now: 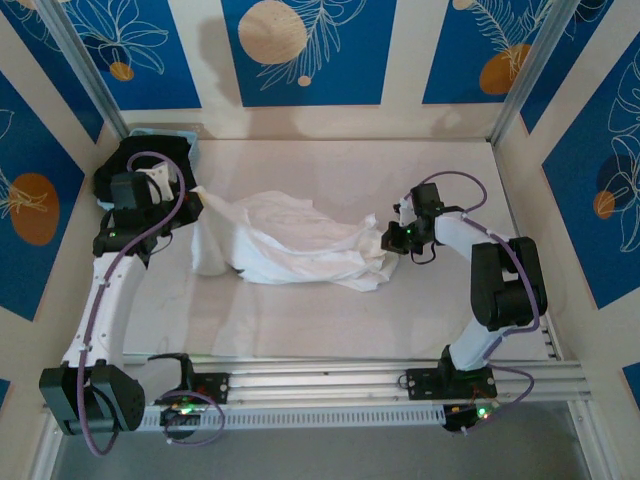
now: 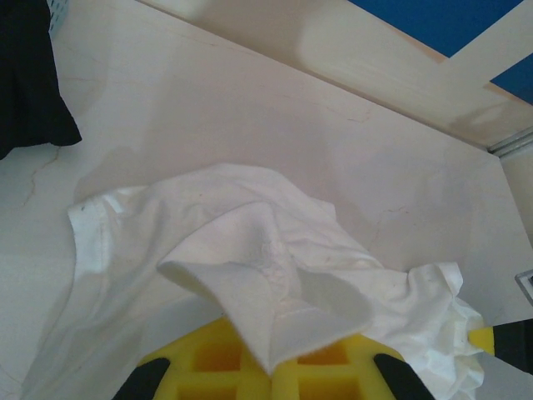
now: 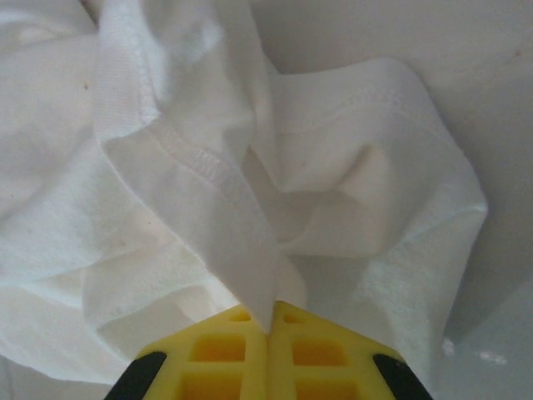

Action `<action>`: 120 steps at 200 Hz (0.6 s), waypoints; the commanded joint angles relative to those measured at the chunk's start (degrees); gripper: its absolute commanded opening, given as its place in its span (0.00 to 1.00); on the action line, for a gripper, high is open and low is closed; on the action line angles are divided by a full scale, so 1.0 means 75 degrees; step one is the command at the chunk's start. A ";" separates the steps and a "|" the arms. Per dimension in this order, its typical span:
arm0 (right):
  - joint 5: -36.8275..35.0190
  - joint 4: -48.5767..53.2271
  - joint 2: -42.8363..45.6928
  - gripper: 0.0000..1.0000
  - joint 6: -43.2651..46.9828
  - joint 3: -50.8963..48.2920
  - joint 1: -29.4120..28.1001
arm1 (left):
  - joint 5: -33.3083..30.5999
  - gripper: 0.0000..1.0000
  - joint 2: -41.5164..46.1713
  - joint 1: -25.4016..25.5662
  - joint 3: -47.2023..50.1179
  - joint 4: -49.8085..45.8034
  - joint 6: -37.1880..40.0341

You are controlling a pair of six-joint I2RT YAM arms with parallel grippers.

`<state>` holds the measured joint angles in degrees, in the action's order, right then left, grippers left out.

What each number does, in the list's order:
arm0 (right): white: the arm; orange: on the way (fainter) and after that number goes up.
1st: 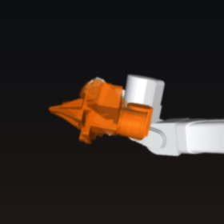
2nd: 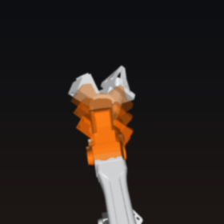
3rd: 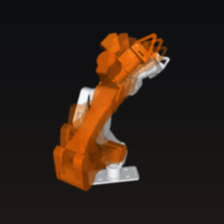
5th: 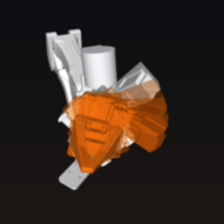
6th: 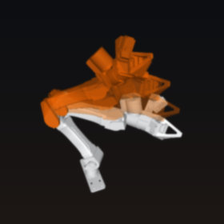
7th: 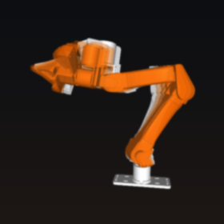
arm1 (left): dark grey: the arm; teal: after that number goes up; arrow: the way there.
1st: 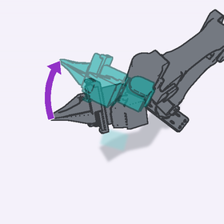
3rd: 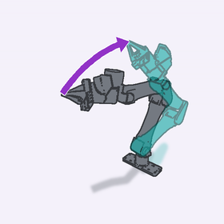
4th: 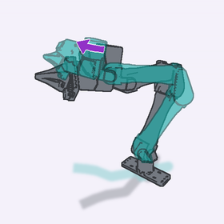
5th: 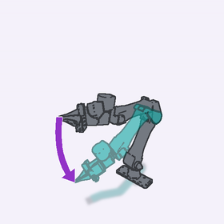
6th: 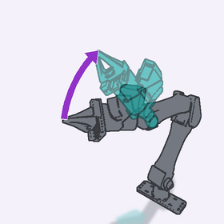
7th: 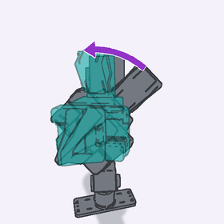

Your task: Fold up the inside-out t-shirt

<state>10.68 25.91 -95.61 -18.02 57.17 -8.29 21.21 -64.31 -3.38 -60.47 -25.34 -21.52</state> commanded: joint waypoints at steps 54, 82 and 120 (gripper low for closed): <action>0.1359 0.0539 0.2418 0.00 -0.0162 0.0649 0.0725 | -0.0050 0.00 0.0391 -0.0124 -0.0883 -0.0229 -0.0149; 0.1729 0.0622 0.2963 0.00 -0.0315 0.1037 0.0991 | -0.0151 0.00 0.0521 -0.0368 -0.1334 -0.0344 -0.0263; 0.1914 0.0811 0.3240 0.00 -0.0301 0.1542 0.1339 | -0.0120 0.00 0.0595 -0.0577 -0.1699 -0.0400 -0.0406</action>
<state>21.58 29.19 -72.53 -19.53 66.19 0.16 20.56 -60.53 -6.31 -70.41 -27.90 -23.09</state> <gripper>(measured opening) 0.059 0.043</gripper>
